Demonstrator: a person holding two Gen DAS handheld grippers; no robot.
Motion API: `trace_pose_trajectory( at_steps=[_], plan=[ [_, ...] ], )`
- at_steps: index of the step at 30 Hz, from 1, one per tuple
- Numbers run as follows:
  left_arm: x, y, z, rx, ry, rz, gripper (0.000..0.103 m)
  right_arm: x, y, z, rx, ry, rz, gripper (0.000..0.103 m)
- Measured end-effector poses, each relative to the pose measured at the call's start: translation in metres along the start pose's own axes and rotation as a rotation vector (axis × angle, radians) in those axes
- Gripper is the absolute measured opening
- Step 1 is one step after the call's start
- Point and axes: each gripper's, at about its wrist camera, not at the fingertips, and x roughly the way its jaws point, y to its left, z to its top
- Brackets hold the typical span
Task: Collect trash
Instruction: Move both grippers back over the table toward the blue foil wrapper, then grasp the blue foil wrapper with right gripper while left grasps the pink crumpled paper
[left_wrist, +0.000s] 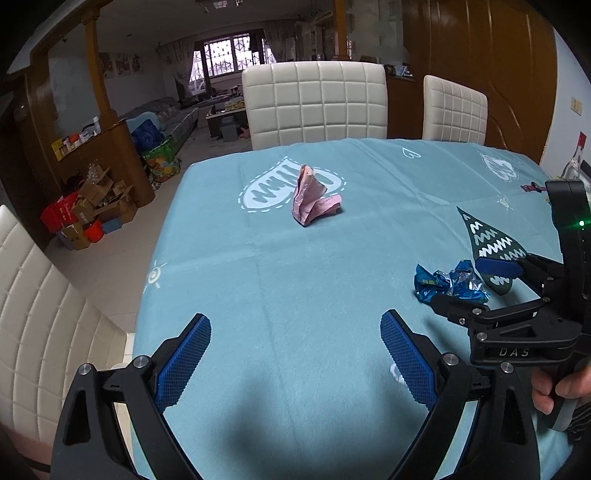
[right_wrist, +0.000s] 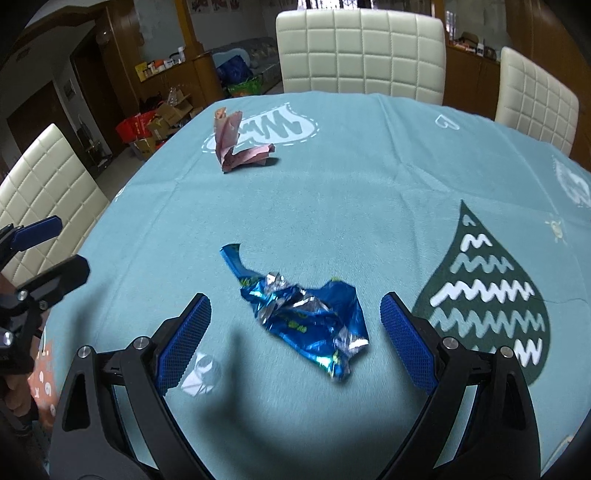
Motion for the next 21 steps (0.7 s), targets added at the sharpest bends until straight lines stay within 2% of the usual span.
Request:
trace_pose_trajectory(
  at_steps=[1, 3, 4, 6, 11, 15, 21],
  plan=[
    [0.004, -0.001, 0.002, 0.005, 0.001, -0.001, 0.091, 0.003, -0.002, 0.001, 0.006, 0.005, 0.008, 0.089],
    [0.012, -0.004, 0.008, 0.016, -0.002, -0.009, 0.091, 0.011, -0.006, 0.003, 0.018, 0.026, 0.022, 0.076],
    [0.017, -0.005, 0.012, 0.024, -0.004, -0.015, 0.091, 0.014, -0.008, 0.004, 0.017, 0.027, 0.026, 0.074],
    [0.027, -0.007, 0.020, 0.043, -0.018, -0.015, 0.091, 0.015, -0.006, 0.007, -0.009, 0.016, 0.020, 0.048],
    [0.059, -0.011, 0.043, 0.047, -0.021, -0.031, 0.091, 0.015, -0.012, 0.022, -0.035, -0.024, -0.020, 0.043],
    [0.087, -0.011, 0.060, 0.026, -0.008, -0.045, 0.091, 0.017, -0.024, 0.044, -0.023, -0.058, -0.063, 0.042],
    [0.126, -0.006, 0.082, -0.002, 0.013, -0.028, 0.091, 0.026, -0.042, 0.071, 0.033, -0.069, -0.063, 0.042]
  ],
)
